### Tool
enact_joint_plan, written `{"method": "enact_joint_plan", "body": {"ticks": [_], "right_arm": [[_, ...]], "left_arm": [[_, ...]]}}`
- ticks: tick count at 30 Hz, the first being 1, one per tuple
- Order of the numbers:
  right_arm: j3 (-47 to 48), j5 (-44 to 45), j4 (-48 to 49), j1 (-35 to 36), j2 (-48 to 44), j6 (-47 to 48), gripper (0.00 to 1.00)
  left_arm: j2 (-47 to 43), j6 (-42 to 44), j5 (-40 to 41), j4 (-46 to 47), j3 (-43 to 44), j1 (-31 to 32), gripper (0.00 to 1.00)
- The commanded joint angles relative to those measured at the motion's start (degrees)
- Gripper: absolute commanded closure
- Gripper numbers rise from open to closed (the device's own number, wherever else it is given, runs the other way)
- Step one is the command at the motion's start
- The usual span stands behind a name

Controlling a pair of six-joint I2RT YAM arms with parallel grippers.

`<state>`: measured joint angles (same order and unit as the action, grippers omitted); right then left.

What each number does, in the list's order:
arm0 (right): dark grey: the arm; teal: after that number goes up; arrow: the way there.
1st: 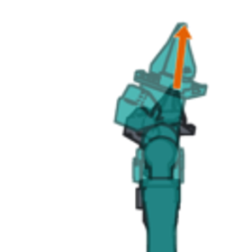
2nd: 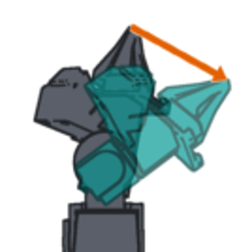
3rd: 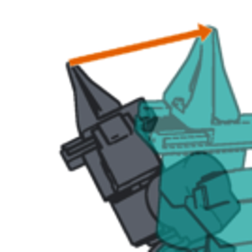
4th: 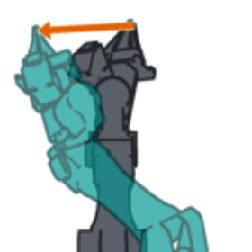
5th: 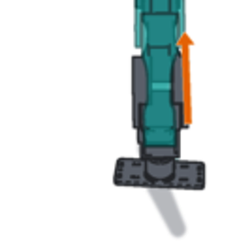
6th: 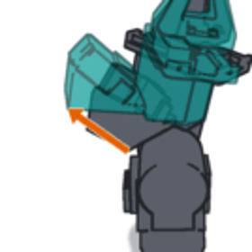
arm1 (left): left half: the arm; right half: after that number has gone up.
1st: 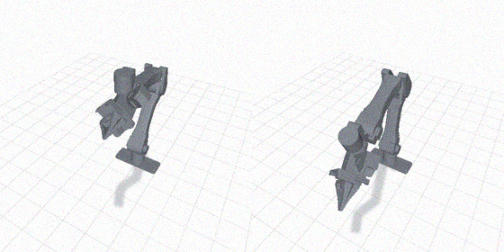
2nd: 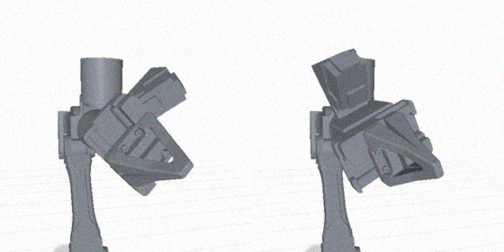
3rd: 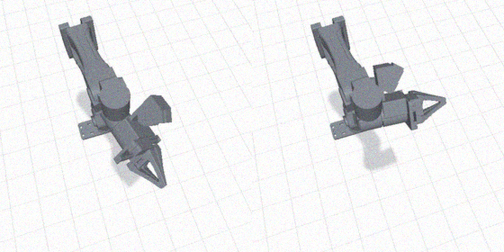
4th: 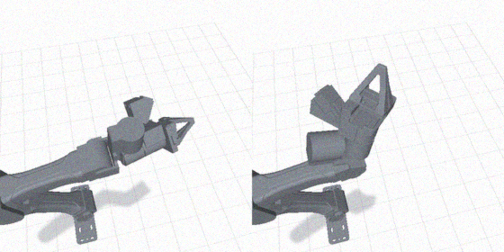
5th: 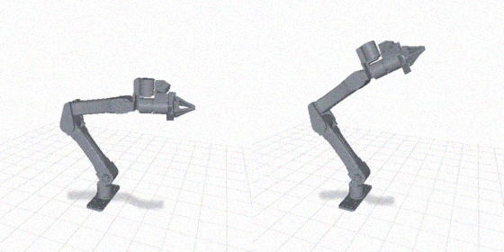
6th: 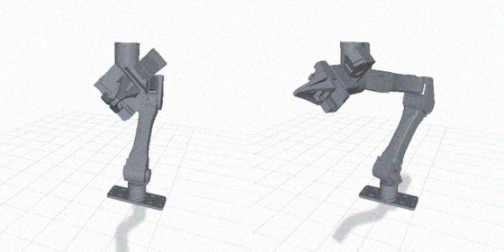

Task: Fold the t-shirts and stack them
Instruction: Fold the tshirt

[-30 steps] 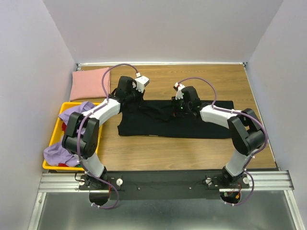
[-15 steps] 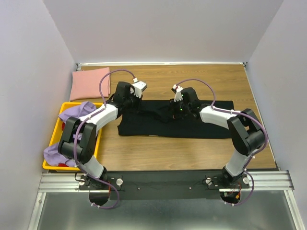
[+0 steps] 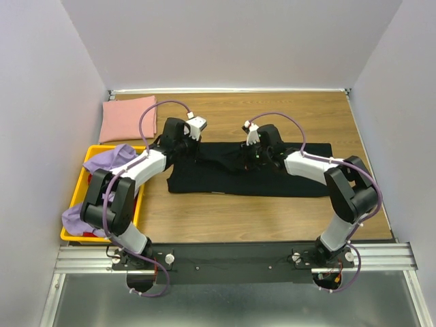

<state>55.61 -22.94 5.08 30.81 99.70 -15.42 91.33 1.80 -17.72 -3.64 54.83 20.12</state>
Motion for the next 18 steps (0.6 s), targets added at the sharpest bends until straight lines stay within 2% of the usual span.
{"method": "enact_joint_plan", "body": {"ticks": [1, 8, 12, 14, 15, 18], "right_arm": [[-1.3, -4.3, 1.1, 0.7, -2.3, -0.1, 0.72], [-3.4, -7.8, 1.1, 0.7, -3.6, 0.2, 0.68], [-4.6, -10.5, 1.0, 0.8, -3.9, 0.3, 0.61], [-5.2, -11.9, 1.0, 1.2, -4.7, 0.7, 0.59], [-5.5, -12.2, 0.8, 1.4, -5.0, 0.7, 0.59], [-6.8, -12.1, 0.1, 1.5, -5.8, 0.7, 0.59]], "left_arm": [[-3.8, -1.5, 0.1, -1.5, -1.6, 0.2, 0.91], [-9.6, -7.1, -0.2, -1.5, -6.6, 0.4, 0.73], [-13.2, -10.4, -1.9, -0.8, -9.6, 0.4, 0.61], [-15.5, -13.1, -2.7, 0.3, -11.8, 0.4, 0.52], [-17.4, -14.4, -2.8, 0.7, -13.5, 0.4, 0.41], [-21.9, -18.5, -2.9, 2.0, -16.1, 0.4, 0.38]]}}
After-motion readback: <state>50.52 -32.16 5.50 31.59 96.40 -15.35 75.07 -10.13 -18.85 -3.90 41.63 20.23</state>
